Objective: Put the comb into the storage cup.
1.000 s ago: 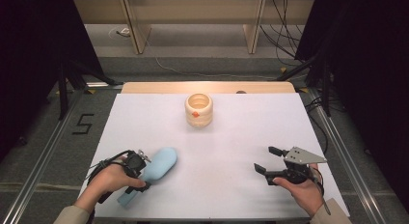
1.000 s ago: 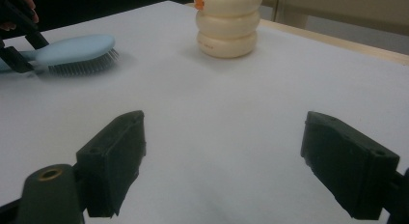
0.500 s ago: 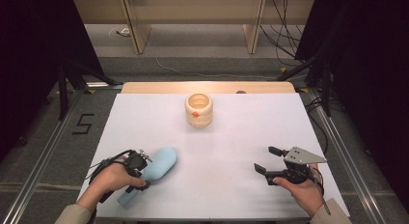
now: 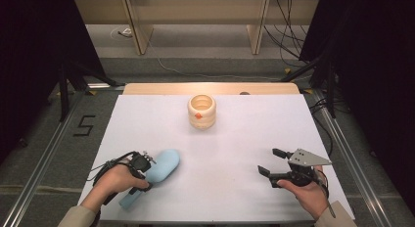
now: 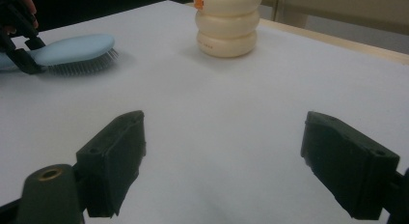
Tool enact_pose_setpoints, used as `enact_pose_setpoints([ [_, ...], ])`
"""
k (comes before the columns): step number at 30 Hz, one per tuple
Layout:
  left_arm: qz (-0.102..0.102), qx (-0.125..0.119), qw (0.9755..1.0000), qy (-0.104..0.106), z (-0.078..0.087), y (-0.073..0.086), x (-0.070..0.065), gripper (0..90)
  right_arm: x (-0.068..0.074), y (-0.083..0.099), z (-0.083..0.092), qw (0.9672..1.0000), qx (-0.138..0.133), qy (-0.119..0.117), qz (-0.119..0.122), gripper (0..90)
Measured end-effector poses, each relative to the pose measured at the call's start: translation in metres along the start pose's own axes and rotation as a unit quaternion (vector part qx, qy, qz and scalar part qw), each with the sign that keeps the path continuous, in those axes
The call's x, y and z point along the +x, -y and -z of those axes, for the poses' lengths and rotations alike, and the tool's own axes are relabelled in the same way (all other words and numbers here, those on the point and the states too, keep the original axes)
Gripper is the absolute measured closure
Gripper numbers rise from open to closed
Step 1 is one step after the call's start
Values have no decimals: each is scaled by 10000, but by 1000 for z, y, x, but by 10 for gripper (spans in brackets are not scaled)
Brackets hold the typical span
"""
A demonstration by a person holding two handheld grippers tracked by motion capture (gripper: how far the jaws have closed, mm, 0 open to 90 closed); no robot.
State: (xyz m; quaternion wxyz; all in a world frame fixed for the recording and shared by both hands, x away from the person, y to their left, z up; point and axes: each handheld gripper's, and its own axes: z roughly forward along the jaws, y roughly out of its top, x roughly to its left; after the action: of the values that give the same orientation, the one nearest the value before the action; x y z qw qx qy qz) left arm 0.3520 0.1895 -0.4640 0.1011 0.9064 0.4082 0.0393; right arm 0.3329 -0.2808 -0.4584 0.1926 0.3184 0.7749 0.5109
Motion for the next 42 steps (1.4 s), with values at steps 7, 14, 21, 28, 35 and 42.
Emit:
enact_pose_setpoints([
  [7, 29, -21, 10000, 53, 0, -1, 0, 670, 0, 0, 0, 10000, 4, 7, 1, 169],
  [14, 99, -93, 9999, 79, 0, 1, 1, 687, 0, 0, 0, 10000, 12, 8, 4, 169],
  [21, 107, -172, 9998, 68, 0, 3, 1, 689, 0, 0, 0, 10000, 8, 4, -1, 169],
  [28, 93, -233, 9997, 65, 1, 5, 1, 691, 0, 0, -1, 10000, 9, 6, 1, 170],
  [35, 80, -365, 9993, 25, 1, 8, -1, 693, 0, 0, -1, 10000, 20, 9, 3, 170],
  [42, 196, -561, 9982, -22, 0, 10, 0, 694, 0, 0, -1, 10000, 19, 10, 3, 170],
])
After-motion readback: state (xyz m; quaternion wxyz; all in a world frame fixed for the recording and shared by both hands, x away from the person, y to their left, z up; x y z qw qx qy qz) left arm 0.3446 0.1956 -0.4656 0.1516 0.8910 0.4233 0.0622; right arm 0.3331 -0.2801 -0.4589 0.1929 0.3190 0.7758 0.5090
